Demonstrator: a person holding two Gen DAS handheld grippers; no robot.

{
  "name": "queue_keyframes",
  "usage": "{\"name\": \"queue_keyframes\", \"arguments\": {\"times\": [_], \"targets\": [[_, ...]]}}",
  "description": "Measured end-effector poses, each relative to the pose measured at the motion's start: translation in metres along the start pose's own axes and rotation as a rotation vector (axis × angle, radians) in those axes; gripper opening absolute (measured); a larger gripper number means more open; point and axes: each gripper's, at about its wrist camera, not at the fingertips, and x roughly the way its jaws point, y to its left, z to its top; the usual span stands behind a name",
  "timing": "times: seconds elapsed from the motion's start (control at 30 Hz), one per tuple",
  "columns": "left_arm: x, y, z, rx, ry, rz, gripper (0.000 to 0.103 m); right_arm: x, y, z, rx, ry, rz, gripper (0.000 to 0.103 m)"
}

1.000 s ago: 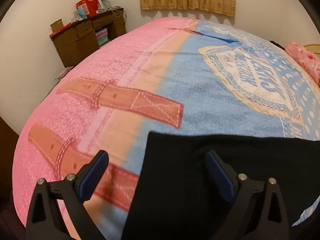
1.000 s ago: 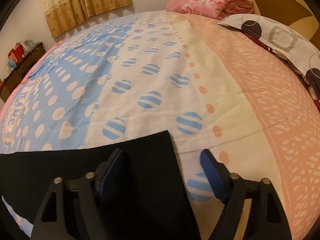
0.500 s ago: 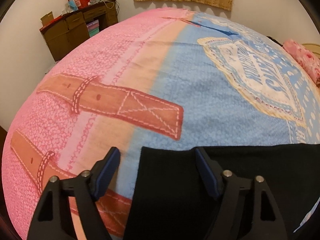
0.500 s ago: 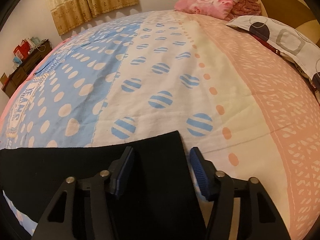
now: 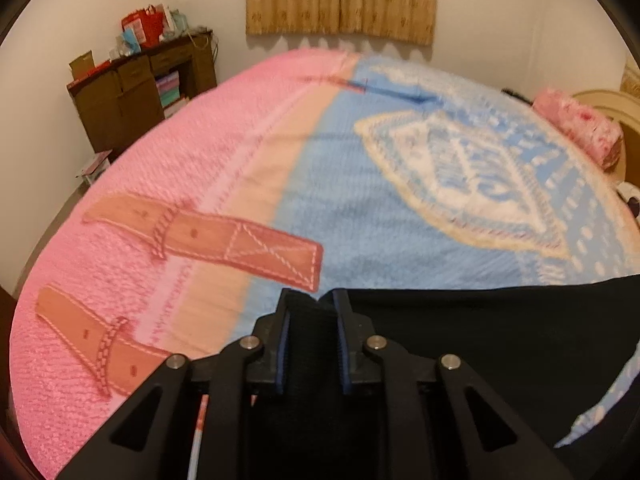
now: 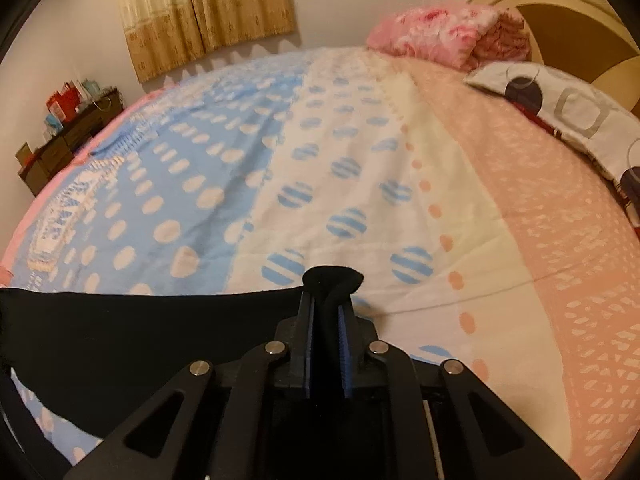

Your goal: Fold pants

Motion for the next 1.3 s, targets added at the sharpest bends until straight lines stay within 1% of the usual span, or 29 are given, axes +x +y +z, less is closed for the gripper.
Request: {"name": "queue_keyframes", "arguments": {"times": [0.17, 0.3, 0.47, 0.53, 0.6, 0.67, 0.77, 0.9, 1.0, 1.13, 1.17, 1.2, 1.27, 1.3], "targets": [[-0.045, 0.008, -0.007, -0.037, -0.105, -0.065, 0.020, -0.047, -0.001, -0.001, -0.008, -0.114, 0.034, 0.010], [-0.079, 0.020, -0.026, -0.078, -0.168, -0.115, 0.020, -0.089, -0.002, -0.018, -0.005, -0.210, 0.073, 0.010], [-0.107, 0.034, -0.064, -0.122, -0.194, -0.159, 0.020, -0.137, -0.013, -0.062, 0.005, -0.332, 0.133, 0.010], [-0.114, 0.038, -0.081, -0.134, -0.200, -0.173, 0.020, -0.153, -0.019, -0.084, 0.008, -0.386, 0.163, 0.010], [-0.119, 0.042, -0.095, -0.139, -0.200, -0.188, 0.020, -0.161, -0.025, -0.104, 0.015, -0.418, 0.188, 0.010], [-0.118, 0.047, -0.111, -0.150, -0.181, -0.190, 0.020, -0.166, -0.032, -0.123, 0.025, -0.436, 0.210, 0.010], [-0.117, 0.052, -0.129, -0.154, -0.155, -0.187, 0.020, -0.164, -0.037, -0.146, 0.023, -0.437, 0.233, 0.010], [-0.120, 0.053, -0.147, -0.150, -0.142, -0.191, 0.020, -0.160, -0.041, -0.177, 0.019, -0.421, 0.245, 0.010], [-0.123, 0.053, -0.156, -0.147, -0.138, -0.192, 0.022, -0.159, -0.047, -0.195, 0.040, -0.417, 0.258, 0.010], [-0.122, 0.054, -0.168, -0.143, -0.120, -0.172, 0.029, -0.156, -0.052, -0.214, 0.050, -0.391, 0.264, 0.011], [-0.122, 0.054, -0.170, -0.142, -0.115, -0.164, 0.034, -0.156, -0.053, -0.217, 0.053, -0.385, 0.265, 0.012], [-0.123, 0.055, -0.172, -0.146, -0.108, -0.149, 0.044, -0.156, -0.054, -0.221, 0.055, -0.383, 0.255, 0.017], [-0.127, 0.059, -0.175, -0.165, -0.113, -0.116, 0.053, -0.157, -0.057, -0.226, 0.069, -0.378, 0.231, 0.030], [-0.129, 0.060, -0.176, -0.172, -0.122, -0.105, 0.056, -0.158, -0.063, -0.230, 0.095, -0.380, 0.224, 0.045]]}}
